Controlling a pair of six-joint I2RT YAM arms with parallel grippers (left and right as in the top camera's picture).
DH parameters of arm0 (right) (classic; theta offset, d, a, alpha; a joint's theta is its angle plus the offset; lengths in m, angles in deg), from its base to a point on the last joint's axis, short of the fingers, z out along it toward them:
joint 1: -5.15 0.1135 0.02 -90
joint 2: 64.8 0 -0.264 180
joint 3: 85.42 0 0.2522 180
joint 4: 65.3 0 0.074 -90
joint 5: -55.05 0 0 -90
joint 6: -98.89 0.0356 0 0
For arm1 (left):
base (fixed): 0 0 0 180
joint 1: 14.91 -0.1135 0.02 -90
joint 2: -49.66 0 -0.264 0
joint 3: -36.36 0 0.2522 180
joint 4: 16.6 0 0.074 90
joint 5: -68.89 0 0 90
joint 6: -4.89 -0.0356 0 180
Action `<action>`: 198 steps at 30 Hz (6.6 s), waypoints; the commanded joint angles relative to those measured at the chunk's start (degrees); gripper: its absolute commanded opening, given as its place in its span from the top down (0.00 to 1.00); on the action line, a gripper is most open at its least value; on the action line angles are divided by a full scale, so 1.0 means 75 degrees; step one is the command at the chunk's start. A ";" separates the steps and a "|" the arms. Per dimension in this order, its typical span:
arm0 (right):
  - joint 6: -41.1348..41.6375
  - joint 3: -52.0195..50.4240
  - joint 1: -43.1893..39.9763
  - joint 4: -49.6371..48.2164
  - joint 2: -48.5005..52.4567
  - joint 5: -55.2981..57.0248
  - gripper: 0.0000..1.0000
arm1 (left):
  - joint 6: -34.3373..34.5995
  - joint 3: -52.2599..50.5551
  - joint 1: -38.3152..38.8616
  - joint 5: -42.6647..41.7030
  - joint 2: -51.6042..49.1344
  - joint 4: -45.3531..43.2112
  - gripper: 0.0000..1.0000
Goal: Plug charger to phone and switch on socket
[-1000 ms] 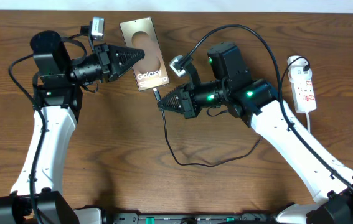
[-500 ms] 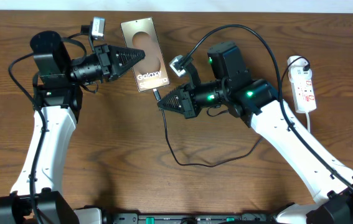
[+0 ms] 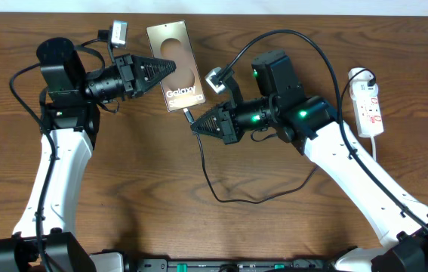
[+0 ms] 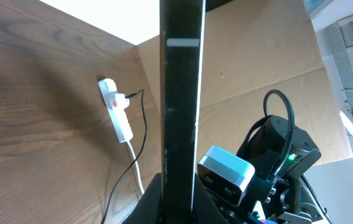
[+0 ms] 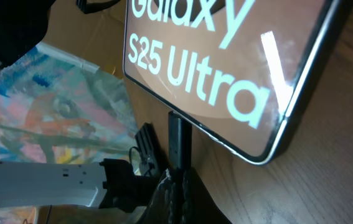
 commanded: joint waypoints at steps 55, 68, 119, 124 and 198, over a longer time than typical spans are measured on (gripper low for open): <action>0.0044 0.0006 -0.0006 -0.0650 -0.0003 -0.0079 0.99 | 0.1201 0.0213 -0.0312 -0.0181 0.0090 -0.0041 0.93; 0.0047 0.0006 -0.0006 -0.0647 -0.0003 -0.0618 0.99 | 0.1195 0.0213 -0.0312 -0.0020 0.0090 -0.0105 0.93; 0.1099 0.0006 -0.0187 -0.0799 0.0143 -0.0682 0.99 | 0.1623 0.0213 -0.0312 -0.0239 0.0090 -0.0813 0.93; 0.1186 0.0006 -0.0187 -0.0860 0.0143 -0.0714 0.99 | 0.1617 0.0213 -0.0303 -0.0154 0.0090 -0.0813 0.93; 0.1300 -0.0050 -0.0052 -0.1317 0.0271 -0.1116 0.99 | 0.1128 0.0213 -0.0289 -0.0321 0.0090 -0.0813 0.93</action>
